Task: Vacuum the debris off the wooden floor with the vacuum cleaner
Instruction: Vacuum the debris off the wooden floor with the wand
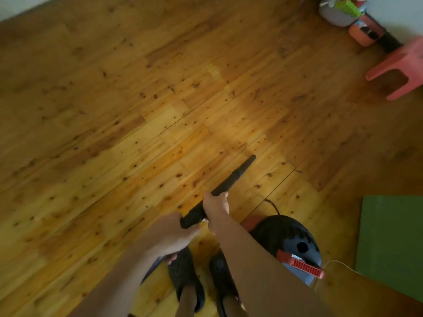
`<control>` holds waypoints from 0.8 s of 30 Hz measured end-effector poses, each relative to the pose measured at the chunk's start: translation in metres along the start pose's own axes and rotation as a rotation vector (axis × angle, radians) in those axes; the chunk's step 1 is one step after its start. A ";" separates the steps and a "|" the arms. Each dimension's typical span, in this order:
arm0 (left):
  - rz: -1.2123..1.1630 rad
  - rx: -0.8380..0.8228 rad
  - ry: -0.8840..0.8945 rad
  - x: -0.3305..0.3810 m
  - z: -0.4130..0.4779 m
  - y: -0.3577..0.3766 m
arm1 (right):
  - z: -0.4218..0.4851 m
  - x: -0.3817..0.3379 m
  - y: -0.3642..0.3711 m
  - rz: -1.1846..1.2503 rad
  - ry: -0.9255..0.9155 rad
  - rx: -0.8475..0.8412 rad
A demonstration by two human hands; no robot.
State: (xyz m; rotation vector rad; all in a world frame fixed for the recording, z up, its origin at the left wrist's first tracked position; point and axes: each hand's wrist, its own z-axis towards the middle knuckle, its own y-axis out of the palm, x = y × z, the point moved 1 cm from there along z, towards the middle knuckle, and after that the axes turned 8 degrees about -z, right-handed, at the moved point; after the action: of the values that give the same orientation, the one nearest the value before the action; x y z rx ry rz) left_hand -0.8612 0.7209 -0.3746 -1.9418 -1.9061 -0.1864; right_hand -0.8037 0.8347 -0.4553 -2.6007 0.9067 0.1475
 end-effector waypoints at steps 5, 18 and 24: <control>-0.116 0.021 0.007 -0.027 -0.007 0.005 | -0.006 0.015 0.021 -0.049 -0.042 -0.089; -0.381 0.065 -0.193 -0.084 -0.090 0.039 | -0.077 0.069 0.065 -0.263 -0.090 -0.396; -0.579 0.098 -0.327 -0.114 -0.135 0.059 | -0.110 0.115 0.083 -0.438 -0.058 -0.495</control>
State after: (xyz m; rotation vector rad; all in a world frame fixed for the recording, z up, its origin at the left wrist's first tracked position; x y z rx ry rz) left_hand -0.7840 0.5656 -0.3068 -1.3735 -2.6021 0.0684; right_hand -0.7673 0.6664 -0.4053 -3.1572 0.2813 0.3618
